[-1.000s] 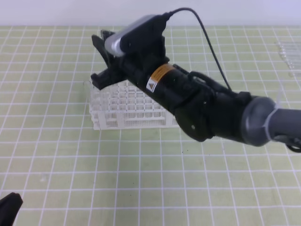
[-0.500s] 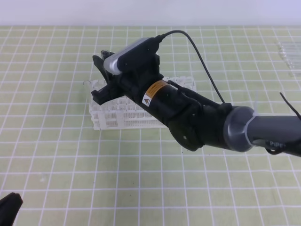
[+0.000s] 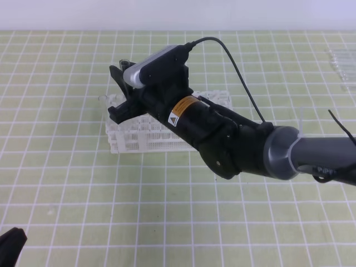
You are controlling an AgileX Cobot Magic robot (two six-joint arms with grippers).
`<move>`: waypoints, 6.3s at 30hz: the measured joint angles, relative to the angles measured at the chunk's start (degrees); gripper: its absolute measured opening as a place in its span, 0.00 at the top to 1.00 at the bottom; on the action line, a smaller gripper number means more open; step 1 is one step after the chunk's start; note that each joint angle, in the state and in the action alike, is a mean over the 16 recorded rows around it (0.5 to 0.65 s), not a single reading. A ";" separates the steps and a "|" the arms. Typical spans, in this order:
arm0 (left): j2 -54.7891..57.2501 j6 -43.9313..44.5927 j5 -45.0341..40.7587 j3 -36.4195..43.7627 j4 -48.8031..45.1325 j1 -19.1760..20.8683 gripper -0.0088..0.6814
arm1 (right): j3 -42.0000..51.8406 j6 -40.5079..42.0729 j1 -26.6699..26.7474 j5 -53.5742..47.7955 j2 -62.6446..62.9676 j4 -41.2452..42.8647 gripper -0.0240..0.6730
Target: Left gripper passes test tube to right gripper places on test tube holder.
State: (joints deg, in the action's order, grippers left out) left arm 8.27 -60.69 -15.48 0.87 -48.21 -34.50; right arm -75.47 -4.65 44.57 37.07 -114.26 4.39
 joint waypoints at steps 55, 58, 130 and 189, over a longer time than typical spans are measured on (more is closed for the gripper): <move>-0.02 0.00 -0.01 -0.28 0.08 0.01 0.99 | -0.51 -0.68 -1.11 2.58 -2.80 0.41 0.95; 0.00 0.00 -0.01 -0.21 0.06 0.00 0.99 | -0.78 -0.68 -1.11 2.21 -3.04 0.68 0.95; 0.09 0.01 0.06 0.14 -0.04 0.00 0.99 | 9.17 -1.00 -1.11 -31.64 29.19 5.01 0.96; 0.11 0.01 -0.39 0.05 -0.05 0.00 0.99 | 75.56 -5.20 -39.60 -45.88 114.56 -1.78 0.97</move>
State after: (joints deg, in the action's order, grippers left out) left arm 8.38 -60.68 -15.88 0.91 -48.27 -34.50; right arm 0.09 -9.84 4.97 -8.81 0.30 2.60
